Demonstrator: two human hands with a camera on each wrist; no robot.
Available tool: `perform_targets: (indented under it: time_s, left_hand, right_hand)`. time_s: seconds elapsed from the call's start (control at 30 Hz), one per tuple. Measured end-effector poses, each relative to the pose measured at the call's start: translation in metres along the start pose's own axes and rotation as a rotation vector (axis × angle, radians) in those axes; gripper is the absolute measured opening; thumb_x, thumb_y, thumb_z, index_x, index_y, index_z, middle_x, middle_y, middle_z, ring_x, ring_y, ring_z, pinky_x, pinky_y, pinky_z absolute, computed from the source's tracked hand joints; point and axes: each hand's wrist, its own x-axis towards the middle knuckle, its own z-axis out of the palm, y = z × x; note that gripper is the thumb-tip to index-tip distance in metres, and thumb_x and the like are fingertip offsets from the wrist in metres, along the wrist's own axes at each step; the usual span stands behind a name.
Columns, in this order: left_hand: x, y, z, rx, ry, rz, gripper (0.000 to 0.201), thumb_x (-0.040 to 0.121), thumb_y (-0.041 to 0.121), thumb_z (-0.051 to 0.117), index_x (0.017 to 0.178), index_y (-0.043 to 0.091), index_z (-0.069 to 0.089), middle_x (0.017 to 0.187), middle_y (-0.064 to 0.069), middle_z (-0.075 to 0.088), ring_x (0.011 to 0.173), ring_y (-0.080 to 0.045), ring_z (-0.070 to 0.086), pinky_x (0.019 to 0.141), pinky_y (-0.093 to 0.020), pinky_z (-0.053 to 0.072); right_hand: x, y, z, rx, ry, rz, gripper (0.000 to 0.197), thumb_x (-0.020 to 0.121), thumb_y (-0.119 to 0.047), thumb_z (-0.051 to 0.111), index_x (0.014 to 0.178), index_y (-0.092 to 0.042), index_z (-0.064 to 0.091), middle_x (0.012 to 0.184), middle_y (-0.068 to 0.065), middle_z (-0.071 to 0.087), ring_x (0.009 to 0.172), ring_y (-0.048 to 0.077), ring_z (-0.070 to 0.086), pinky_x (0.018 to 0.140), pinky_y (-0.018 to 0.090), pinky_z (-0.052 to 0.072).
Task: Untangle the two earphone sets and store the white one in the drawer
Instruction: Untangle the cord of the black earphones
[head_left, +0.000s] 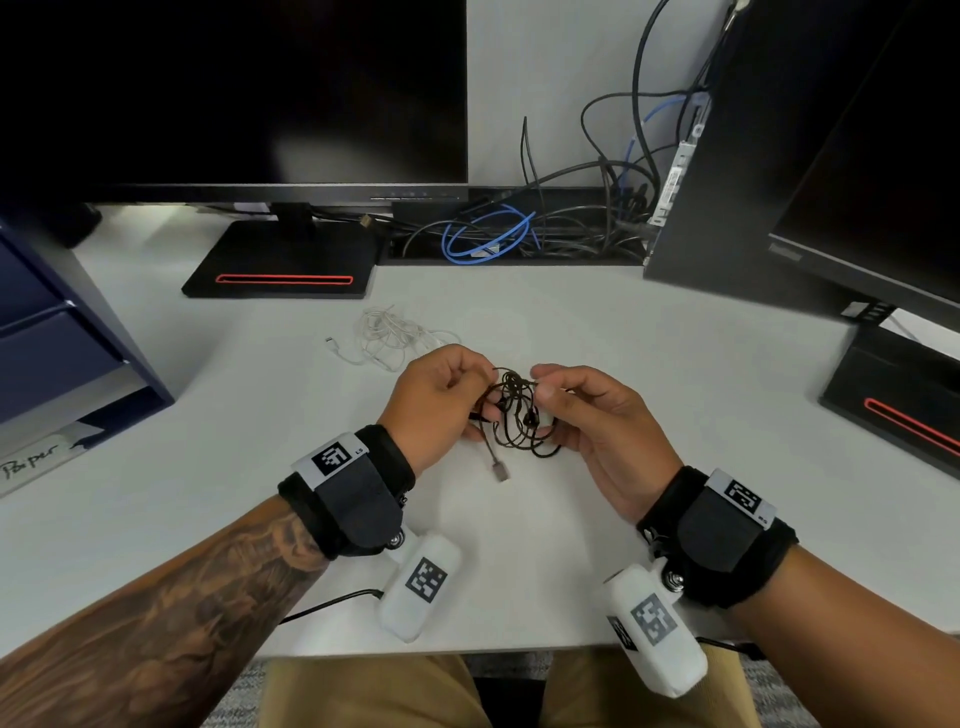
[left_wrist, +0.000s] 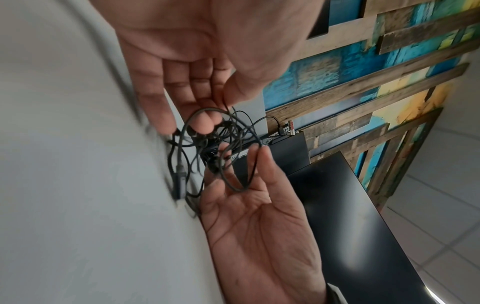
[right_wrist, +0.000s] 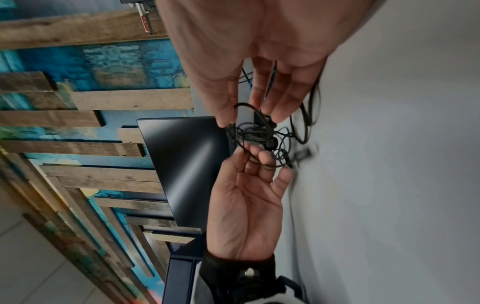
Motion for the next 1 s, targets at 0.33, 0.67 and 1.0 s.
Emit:
perform_targets:
  time_s: [0.33, 0.67, 1.0]
  left_hand:
    - [0.004, 0.000, -0.005, -0.088, 0.035, -0.046, 0.017, 0.102, 0.010, 0.048, 0.088, 0.013, 0.057, 0.077, -0.006, 0.066, 0.053, -0.014, 0.059, 0.044, -0.026, 0.045]
    - [0.002, 0.003, -0.005, -0.085, 0.027, 0.033, 0.018, 0.104, 0.008, 0.043, 0.092, 0.010, 0.057, 0.080, -0.005, 0.068, 0.069, -0.015, 0.064, 0.065, -0.035, 0.054]
    - [0.005, 0.001, -0.008, -0.050, 0.094, -0.079, 0.024, 0.099, 0.013, 0.041, 0.076, 0.012, 0.047, 0.053, 0.007, 0.048, 0.054, -0.016, 0.046, 0.049, -0.026, 0.037]
  right_hand:
    - [0.002, -0.002, 0.000, 0.150, 0.021, 0.060, 0.010, 0.076, -0.001, 0.052, 0.071, -0.009, 0.053, 0.081, 0.015, 0.071, 0.060, 0.022, 0.063, 0.067, 0.032, 0.051]
    - [0.000, 0.000, 0.003, -0.183, -0.026, 0.002, 0.007, 0.096, -0.008, 0.065, 0.092, -0.011, 0.071, 0.073, -0.006, 0.063, 0.059, 0.011, 0.049, 0.071, 0.033, 0.047]
    - [0.000, -0.009, 0.003, 0.144, 0.093, 0.138, 0.021, 0.097, -0.004, 0.041, 0.082, -0.013, 0.051, 0.064, 0.003, 0.040, 0.046, 0.014, 0.027, 0.053, 0.033, 0.048]
